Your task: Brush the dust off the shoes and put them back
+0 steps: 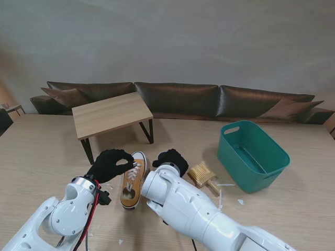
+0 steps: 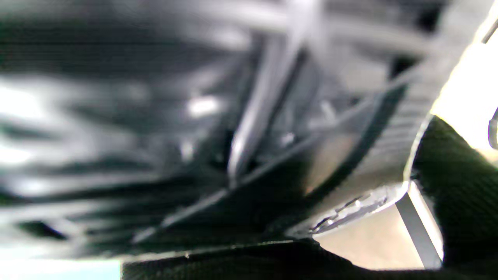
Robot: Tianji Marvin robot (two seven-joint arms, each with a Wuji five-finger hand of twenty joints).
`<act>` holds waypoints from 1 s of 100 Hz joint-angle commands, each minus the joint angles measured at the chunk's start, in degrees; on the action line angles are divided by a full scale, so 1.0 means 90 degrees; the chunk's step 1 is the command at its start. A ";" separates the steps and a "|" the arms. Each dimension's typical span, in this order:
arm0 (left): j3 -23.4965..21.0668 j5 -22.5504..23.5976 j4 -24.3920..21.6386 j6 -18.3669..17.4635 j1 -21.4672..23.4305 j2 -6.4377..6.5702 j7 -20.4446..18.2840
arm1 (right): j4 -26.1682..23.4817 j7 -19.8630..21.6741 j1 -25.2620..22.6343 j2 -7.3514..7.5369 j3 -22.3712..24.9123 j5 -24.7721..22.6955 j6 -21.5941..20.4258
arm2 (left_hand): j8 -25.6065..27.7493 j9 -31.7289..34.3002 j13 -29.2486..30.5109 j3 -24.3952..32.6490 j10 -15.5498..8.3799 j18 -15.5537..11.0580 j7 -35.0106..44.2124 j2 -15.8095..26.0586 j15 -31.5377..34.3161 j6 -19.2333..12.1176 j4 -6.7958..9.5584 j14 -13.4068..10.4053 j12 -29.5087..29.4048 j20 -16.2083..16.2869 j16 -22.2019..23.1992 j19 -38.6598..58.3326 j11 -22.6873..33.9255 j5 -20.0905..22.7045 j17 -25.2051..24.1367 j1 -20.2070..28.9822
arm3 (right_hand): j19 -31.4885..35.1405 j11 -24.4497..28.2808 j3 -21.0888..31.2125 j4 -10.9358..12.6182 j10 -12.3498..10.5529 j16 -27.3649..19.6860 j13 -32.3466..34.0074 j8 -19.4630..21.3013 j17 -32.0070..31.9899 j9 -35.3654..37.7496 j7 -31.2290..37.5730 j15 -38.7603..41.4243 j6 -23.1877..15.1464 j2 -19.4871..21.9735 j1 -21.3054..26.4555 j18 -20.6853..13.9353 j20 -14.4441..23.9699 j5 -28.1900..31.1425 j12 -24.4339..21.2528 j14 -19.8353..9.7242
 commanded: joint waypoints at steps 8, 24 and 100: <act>0.0009 -0.0039 -0.0022 0.0003 -0.0003 -0.0012 -0.0135 | -0.0119 0.0354 -0.0055 0.0114 -0.0087 -0.0031 0.0141 | 0.0017 -0.0076 0.0080 -0.0159 0.0127 -0.0130 0.0023 0.0305 -0.0163 0.0075 0.0215 0.0138 0.0090 0.0105 0.0107 -0.0206 0.0017 0.0109 -0.0090 0.0209 | -0.0297 -0.0187 0.0122 0.0310 -0.0123 -0.0100 -0.0603 -0.0399 -0.2796 -0.0702 -0.0060 -0.0258 0.0092 0.0271 -0.0061 -0.0256 0.0079 -0.0713 -0.0208 0.0066; 0.0014 -0.0062 0.0005 -0.0011 -0.0016 -0.0009 -0.0160 | -0.0137 0.0431 -0.0024 0.0145 -0.0123 -0.0055 0.0147 | 0.0022 -0.0055 0.0087 -0.0184 0.0128 -0.0136 0.0024 0.0308 -0.0163 0.0071 0.0219 0.0136 0.0118 0.0111 0.0114 -0.0208 0.0028 0.0111 -0.0087 0.0228 | -0.0581 -0.0290 -0.0187 0.0349 -0.0137 -0.0141 -0.0976 -0.1081 -0.3027 -0.1102 0.0050 -0.0444 0.0045 0.0332 -0.0153 -0.0348 0.0136 -0.1206 -0.0400 0.0058; 0.0072 -0.0135 0.0111 -0.0001 -0.0081 -0.0005 -0.0211 | -0.0515 0.0487 -0.0046 0.0295 -0.0073 -0.0148 0.0169 | 0.0033 -0.0054 0.0059 -0.0298 0.0137 -0.0181 0.0026 0.0340 -0.0167 0.0089 0.0231 0.0122 0.0179 0.0103 0.0125 -0.0239 0.0037 0.0127 -0.0119 0.0285 | -0.1404 -0.1021 -0.1045 0.0467 -0.0158 -0.0742 -0.1386 -0.1559 -0.3355 -0.1586 -0.1719 -0.1726 -0.0295 0.0643 -0.0315 -0.0349 -0.0091 -0.1137 -0.0985 0.0156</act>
